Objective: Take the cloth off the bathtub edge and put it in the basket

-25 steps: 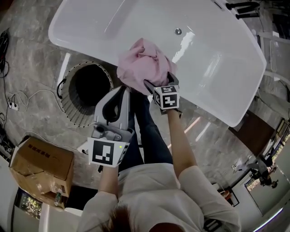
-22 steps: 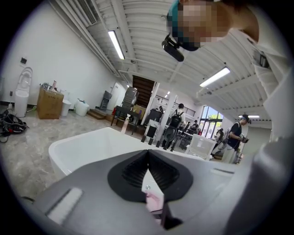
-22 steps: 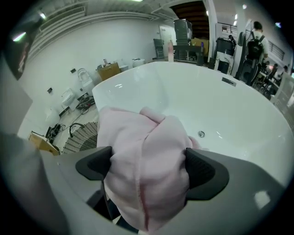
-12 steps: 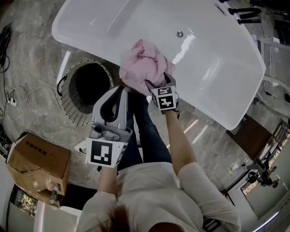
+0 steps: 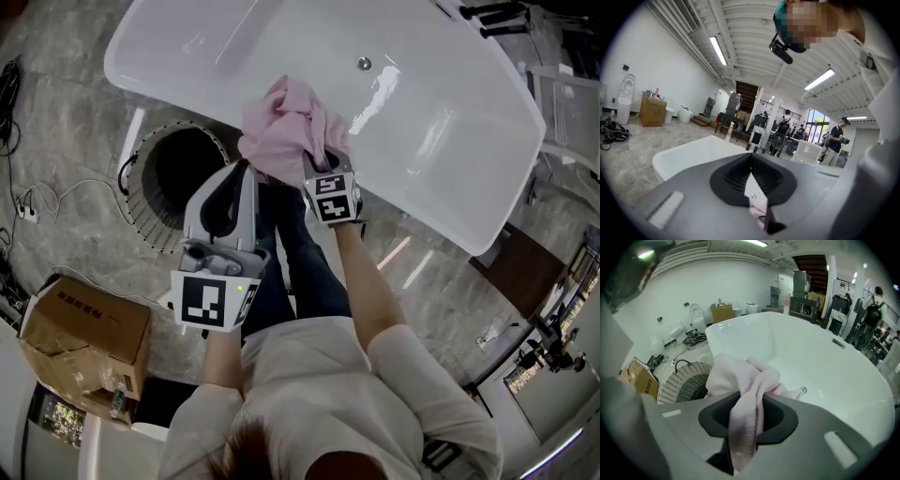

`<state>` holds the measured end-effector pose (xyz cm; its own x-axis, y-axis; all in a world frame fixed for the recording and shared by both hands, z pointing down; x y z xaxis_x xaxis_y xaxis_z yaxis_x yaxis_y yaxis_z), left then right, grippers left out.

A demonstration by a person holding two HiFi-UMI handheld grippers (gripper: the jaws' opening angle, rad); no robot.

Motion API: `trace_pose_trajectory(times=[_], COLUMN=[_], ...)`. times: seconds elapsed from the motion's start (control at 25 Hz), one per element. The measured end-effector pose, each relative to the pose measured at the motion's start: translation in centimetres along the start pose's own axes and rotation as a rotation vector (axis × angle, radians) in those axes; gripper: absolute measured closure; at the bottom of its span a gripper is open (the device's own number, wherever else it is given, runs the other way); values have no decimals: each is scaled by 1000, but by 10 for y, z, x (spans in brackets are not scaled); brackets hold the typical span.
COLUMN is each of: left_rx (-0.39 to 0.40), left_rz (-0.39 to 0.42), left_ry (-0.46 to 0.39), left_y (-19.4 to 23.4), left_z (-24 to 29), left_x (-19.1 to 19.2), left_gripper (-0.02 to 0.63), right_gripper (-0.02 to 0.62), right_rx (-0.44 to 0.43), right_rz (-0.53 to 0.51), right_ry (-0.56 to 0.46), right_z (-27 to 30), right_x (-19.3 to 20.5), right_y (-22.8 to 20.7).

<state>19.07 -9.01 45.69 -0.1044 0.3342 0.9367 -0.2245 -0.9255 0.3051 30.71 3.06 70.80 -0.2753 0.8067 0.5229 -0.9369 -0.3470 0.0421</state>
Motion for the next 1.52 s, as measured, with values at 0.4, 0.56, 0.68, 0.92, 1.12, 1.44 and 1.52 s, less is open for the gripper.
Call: trace_pose_trajectory(times=[0.4, 0.56, 0.68, 0.92, 1.12, 1.44, 1.52], left_rx=[-24, -31, -30, -42, -60, -87, -92], left_rz=[41, 52, 68, 102, 116, 139, 144], left_ry=[-19, -33, -51, -92, -122, -185, -202], left_y=[-3, -6, -13, -21, -28, -40, -45], left_z=[-10, -12, -15, -27, -43, -77, -82], left_x=[-18, -26, -34, -57, -81, -122, -132], left_gripper=[592, 592, 592, 592, 592, 592, 592], right_gripper=[514, 514, 514, 514, 515, 515, 515], right_rx=[-63, -82, -85, -128, -197, -268, -289], right_rz=[166, 201, 226, 291, 360, 347, 344], right_ry=[-53, -109, -146, -231, -324, -455, -502], right_z=[-38, -61, -79, -116, -168, -254, -278], right_x=[-13, -24, -31, -54, -77, -128, -142], right_y=[-12, -10, -7, -9, -13, -17, -24])
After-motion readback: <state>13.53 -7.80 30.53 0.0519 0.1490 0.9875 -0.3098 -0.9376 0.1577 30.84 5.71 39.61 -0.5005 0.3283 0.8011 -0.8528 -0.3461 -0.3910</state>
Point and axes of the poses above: the fingertips, and each gripper's own axes: z forward along the fingers, y to its left, x out of its underside, the point moved 4 cm from there along -z, backward along the fingers, and after that the axes turned 7 degrees about x, right-handed, at the moved point
